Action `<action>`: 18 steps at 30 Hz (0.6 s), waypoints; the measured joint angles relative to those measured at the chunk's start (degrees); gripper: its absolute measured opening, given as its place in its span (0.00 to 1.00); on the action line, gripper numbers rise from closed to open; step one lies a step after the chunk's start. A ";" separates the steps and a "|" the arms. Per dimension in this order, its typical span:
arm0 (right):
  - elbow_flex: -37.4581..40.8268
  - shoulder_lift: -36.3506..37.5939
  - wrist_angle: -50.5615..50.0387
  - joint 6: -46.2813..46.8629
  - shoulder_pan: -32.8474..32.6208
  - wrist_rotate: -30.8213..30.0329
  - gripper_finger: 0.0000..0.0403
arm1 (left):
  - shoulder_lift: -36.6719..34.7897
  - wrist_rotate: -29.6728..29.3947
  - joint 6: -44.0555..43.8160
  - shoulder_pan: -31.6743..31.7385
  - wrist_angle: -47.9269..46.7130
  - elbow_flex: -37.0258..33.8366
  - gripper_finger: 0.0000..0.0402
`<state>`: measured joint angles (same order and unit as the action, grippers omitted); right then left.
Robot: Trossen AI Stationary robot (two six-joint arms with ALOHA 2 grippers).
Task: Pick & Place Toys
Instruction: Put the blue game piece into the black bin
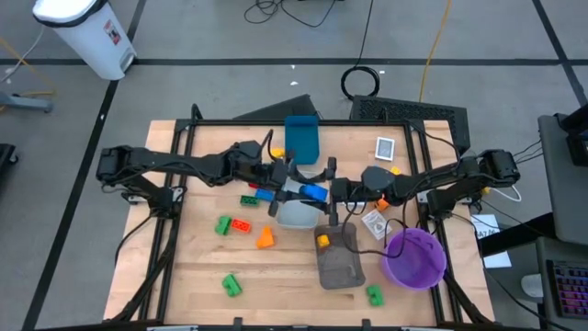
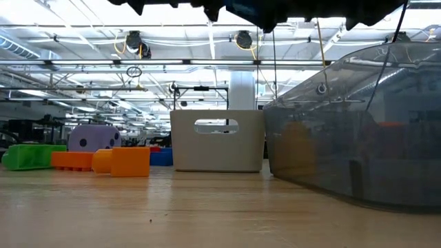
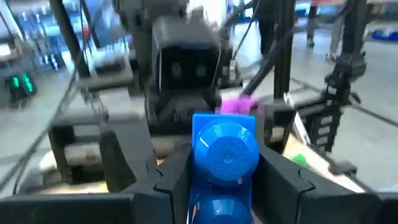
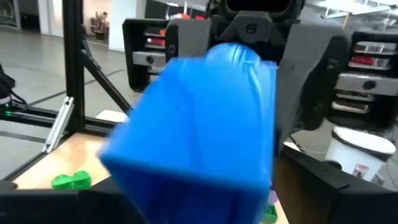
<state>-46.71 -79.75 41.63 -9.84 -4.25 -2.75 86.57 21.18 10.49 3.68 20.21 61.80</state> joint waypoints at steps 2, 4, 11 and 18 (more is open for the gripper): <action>0.01 0.00 0.12 -0.11 0.00 0.06 0.57 | 0.20 -0.09 -0.36 -0.06 0.33 -0.07 0.40; 0.01 0.00 0.10 -0.09 0.04 -0.02 0.55 | 0.58 -0.18 -0.38 -0.09 1.29 -0.07 0.40; 0.01 0.00 0.18 -0.07 0.02 -0.43 0.41 | 0.58 -0.84 -0.77 -0.06 1.18 -0.07 0.38; 0.01 0.00 0.16 -0.07 0.00 0.02 0.32 | 0.58 -0.62 -2.04 -0.13 1.13 -0.07 0.51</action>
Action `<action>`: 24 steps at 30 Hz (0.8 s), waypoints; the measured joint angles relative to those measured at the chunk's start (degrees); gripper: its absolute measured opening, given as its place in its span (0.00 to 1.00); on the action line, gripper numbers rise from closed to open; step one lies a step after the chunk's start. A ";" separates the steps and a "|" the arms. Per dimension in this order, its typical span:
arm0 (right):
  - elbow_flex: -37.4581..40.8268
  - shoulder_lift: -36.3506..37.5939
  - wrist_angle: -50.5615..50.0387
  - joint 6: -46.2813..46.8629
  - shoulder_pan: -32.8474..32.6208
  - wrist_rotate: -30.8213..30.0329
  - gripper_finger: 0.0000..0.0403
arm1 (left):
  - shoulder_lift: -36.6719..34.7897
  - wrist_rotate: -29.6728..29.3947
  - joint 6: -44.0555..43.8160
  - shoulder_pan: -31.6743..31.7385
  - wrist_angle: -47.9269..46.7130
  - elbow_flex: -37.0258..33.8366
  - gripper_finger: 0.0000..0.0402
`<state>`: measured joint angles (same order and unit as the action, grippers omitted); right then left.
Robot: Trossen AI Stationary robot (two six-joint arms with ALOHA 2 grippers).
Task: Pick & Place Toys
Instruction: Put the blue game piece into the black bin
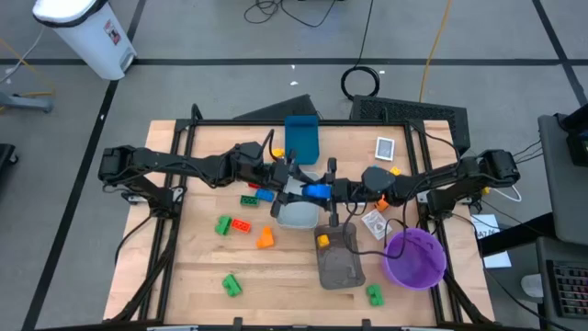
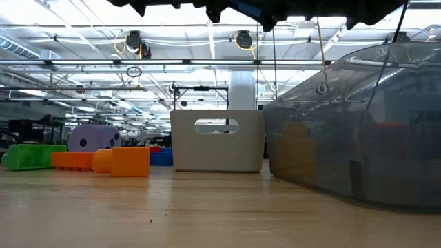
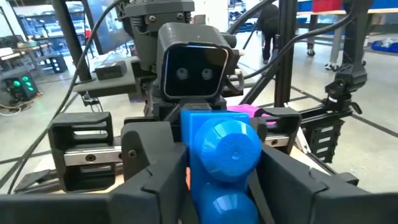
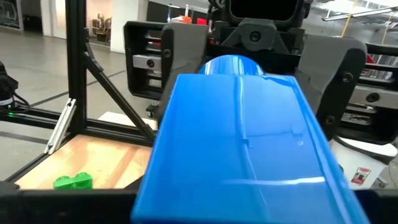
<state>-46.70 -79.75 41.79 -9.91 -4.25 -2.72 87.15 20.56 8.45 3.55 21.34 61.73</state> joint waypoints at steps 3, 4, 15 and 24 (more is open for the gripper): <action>0.00 0.00 0.01 0.09 0.04 -0.19 0.32 | 0.00 -0.06 0.01 0.01 -0.07 -0.01 0.57; 0.00 0.00 0.01 0.13 0.04 -0.19 0.32 | 0.00 -0.12 0.11 0.00 -0.07 -0.02 0.58; -0.05 3.45 -2.81 1.32 0.02 -2.02 0.32 | -9.14 -2.46 3.96 0.09 -3.72 -0.02 0.66; -3.61 11.78 -29.17 7.18 -0.44 -6.49 0.32 | -23.70 -8.67 5.40 0.09 -20.21 0.04 0.66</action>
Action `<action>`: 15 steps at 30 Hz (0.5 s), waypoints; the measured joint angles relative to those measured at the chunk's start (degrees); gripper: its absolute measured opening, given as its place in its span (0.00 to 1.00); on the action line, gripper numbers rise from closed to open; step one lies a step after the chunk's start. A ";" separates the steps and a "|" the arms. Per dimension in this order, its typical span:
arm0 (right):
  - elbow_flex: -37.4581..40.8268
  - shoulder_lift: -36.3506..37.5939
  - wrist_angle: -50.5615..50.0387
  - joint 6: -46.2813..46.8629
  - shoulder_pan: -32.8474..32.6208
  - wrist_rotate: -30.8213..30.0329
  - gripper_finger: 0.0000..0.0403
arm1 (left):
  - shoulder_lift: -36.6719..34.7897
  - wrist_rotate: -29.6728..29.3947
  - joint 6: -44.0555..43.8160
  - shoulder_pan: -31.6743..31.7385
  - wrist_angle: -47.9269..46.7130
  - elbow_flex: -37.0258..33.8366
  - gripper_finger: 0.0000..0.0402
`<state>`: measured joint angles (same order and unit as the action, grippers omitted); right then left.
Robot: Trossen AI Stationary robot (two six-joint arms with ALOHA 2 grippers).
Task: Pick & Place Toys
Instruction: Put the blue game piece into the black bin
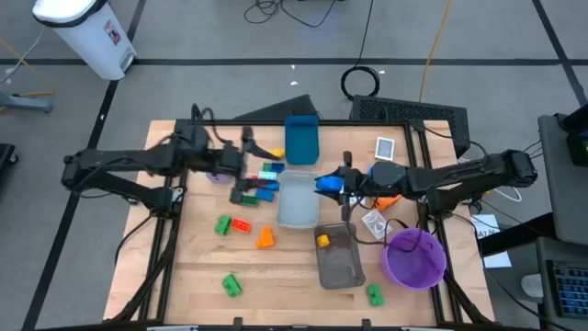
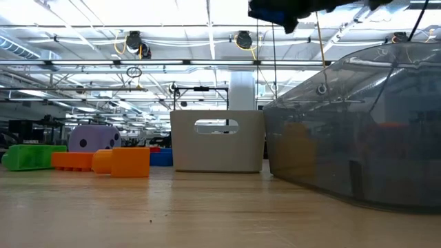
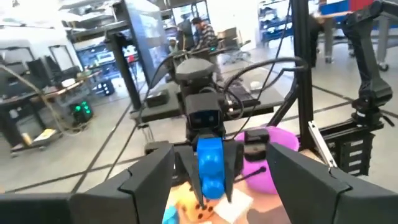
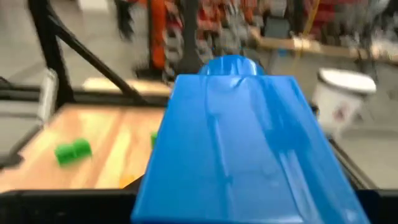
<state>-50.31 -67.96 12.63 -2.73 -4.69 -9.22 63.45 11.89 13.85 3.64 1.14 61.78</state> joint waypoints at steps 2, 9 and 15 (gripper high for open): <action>-2.95 0.00 -6.87 0.98 -0.60 -1.17 0.32 | -2.59 -0.41 -0.01 0.00 -4.34 0.00 0.66; -13.47 -6.27 -31.62 5.18 -4.76 -1.13 0.32 | -7.11 -0.49 -1.52 -0.55 -14.96 0.04 0.66; -16.77 -14.74 -43.00 12.61 -7.53 5.22 0.32 | -6.59 -0.53 -3.81 -2.58 -19.08 0.02 0.66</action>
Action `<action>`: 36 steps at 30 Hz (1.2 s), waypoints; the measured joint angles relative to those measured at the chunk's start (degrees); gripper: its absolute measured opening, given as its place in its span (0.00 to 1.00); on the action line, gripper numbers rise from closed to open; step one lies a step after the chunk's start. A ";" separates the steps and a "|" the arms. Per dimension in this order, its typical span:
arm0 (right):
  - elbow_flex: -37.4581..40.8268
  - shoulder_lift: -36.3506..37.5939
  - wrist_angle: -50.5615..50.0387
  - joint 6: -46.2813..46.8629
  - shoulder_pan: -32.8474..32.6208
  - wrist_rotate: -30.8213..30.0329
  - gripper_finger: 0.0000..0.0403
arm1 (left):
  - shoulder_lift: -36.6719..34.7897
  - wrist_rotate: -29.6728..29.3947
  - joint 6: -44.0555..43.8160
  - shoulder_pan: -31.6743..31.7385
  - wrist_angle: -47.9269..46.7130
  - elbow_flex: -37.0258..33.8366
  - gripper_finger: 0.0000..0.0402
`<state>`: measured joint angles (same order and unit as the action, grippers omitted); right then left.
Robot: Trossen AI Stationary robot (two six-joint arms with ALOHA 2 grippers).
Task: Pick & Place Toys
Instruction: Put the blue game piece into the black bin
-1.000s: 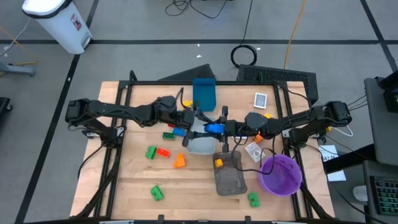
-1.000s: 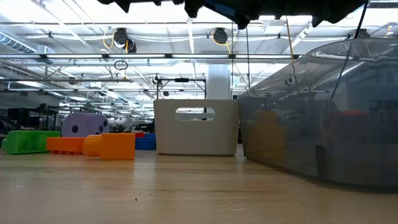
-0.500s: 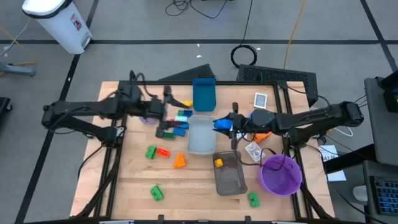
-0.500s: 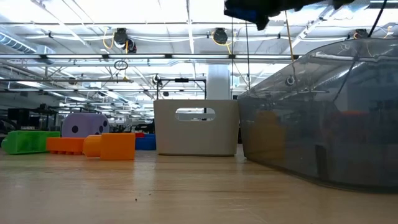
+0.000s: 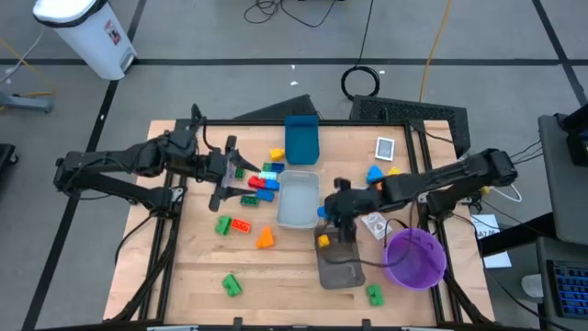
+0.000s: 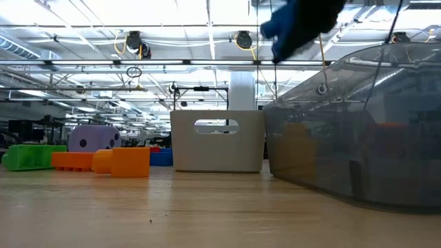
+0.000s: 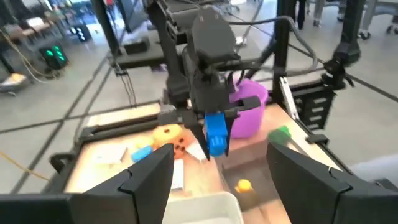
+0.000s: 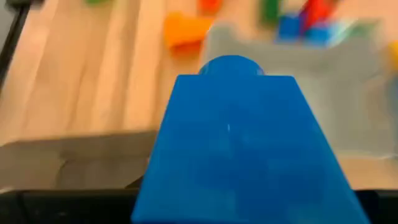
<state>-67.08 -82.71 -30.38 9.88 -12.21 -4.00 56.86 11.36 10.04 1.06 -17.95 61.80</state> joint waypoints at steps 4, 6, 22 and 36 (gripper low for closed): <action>0.01 -5.20 -4.45 3.82 -2.15 3.75 0.32 | 1.46 -0.01 -0.23 -2.00 -1.27 -1.08 0.66; 0.01 -7.05 -6.70 5.62 -3.25 5.22 0.32 | 2.16 0.01 -0.26 -2.77 -0.68 -1.68 0.66; 0.01 -15.96 -7.89 9.06 -4.57 8.60 0.33 | 6.23 0.04 -4.22 -3.65 5.28 -8.00 0.66; 0.04 -16.56 -8.19 7.40 -3.86 8.58 0.41 | 6.58 0.04 -4.80 -3.68 5.40 -8.02 0.66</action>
<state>-67.05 -99.26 -38.57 17.28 -16.08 4.58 63.44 11.40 5.23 -2.61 -12.55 53.78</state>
